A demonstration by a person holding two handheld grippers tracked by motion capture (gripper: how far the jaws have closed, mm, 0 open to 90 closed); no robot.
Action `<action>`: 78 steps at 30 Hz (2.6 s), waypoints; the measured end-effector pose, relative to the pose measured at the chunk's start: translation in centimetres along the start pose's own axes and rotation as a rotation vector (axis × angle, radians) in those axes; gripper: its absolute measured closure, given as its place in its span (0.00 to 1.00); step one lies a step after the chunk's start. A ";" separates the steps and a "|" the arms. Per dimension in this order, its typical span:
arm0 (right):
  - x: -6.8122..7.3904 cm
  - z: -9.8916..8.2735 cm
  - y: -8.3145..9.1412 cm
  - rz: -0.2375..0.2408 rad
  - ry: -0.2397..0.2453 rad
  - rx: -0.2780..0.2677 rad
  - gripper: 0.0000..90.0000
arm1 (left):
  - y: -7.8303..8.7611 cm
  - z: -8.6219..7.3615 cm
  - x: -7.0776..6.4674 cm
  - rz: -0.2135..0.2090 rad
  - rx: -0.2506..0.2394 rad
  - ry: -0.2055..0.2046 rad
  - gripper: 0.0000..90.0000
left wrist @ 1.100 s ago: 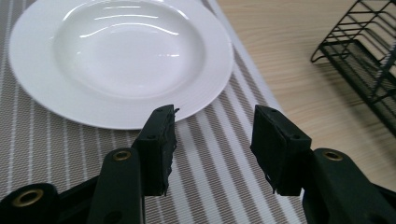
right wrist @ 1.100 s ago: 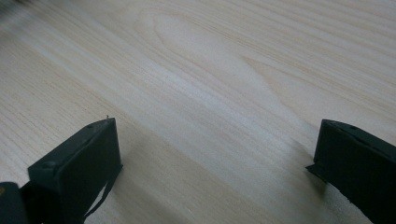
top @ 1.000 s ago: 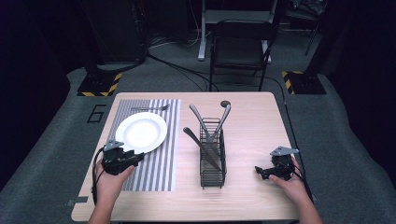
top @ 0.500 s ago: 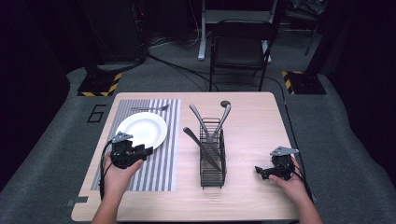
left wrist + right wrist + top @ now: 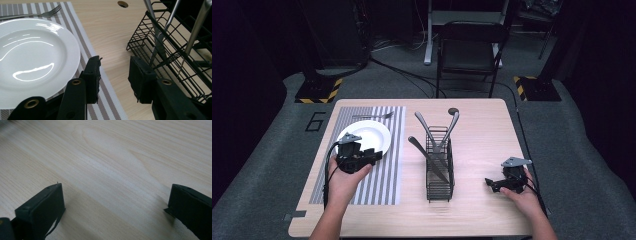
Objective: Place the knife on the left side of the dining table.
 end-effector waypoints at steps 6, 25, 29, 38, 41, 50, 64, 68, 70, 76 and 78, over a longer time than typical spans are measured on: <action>0.0 0.0 0.0 -0.001 0.000 0.000 0.00 | 0.5 1.1 -0.9 -0.011 -0.012 -0.012 0.66; 0.0 0.0 0.0 -0.001 0.000 0.000 0.00 | 1.1 3.2 -4.1 -0.061 -0.040 -0.055 0.68; 0.0 0.0 0.0 0.000 0.000 0.000 0.00 | 1.2 3.6 -4.7 -0.075 -0.045 -0.060 0.68; 0.0 0.0 0.0 0.001 0.000 0.001 0.00 | 1.3 4.8 -6.5 -0.103 -0.061 -0.068 0.69; 0.0 0.0 0.0 -0.001 0.000 0.000 0.00 | 1.1 5.0 -7.0 -0.111 -0.057 -0.069 0.70; 0.0 0.0 0.0 0.000 0.000 0.000 0.00 | 0.4 5.5 -8.2 -0.138 -0.055 -0.068 0.70; 0.0 0.0 0.0 -0.001 0.000 0.000 0.00 | -1.6 5.5 -9.3 -0.159 -0.043 -0.046 0.72; 0.0 0.0 0.0 0.000 0.000 0.000 0.00 | -1.8 5.7 -9.6 -0.172 -0.060 -0.046 0.74; 0.0 0.0 0.0 -0.001 0.000 0.000 0.00 | -1.9 5.8 -9.8 -0.181 -0.066 -0.047 0.77; 0.0 0.0 0.0 -0.001 0.000 0.000 0.00 | -2.0 5.8 -9.9 -0.181 -0.072 -0.047 0.80; 0.0 0.0 0.0 0.000 0.000 0.000 0.00 | -2.0 5.8 -9.9 -0.178 -0.071 -0.044 0.81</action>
Point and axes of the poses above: each handheld gripper's, and its own axes: y roughly backward along the jaws, z roughly out of its top, x roughly to its left, the point moved 9 cm from there along -y, roughly forward along the jaws, and after that the axes turned 15 degrees about z, right-handed, at the moved point
